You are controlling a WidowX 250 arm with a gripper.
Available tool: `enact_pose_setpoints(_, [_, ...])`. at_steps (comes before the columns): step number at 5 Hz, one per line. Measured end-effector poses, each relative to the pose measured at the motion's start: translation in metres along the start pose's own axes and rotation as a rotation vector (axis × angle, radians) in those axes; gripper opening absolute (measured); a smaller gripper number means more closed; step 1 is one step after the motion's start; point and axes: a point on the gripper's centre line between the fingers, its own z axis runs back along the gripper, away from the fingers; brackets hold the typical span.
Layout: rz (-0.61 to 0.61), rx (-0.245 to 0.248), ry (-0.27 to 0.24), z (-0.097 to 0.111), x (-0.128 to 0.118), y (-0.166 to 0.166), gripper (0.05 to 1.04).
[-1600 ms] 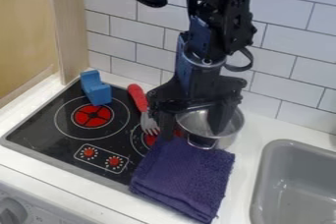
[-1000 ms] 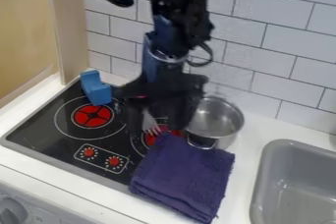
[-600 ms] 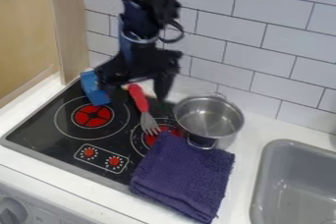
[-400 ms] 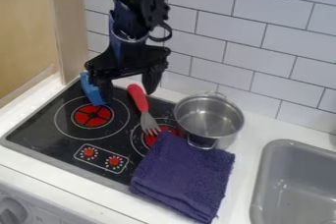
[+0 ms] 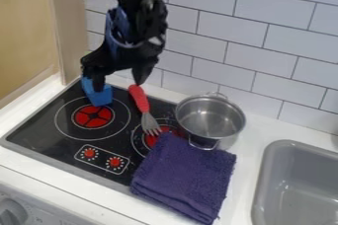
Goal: Put blue object and transfer to towel clothes
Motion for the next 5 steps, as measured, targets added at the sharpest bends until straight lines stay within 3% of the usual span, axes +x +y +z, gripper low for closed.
enact_pose_setpoints(1, [-0.027,0.039,0.001,-0.015,-0.003,0.004,0.999])
enact_pose_setpoints(5, [0.014,0.079,0.020,-0.047,0.016,0.010,0.999])
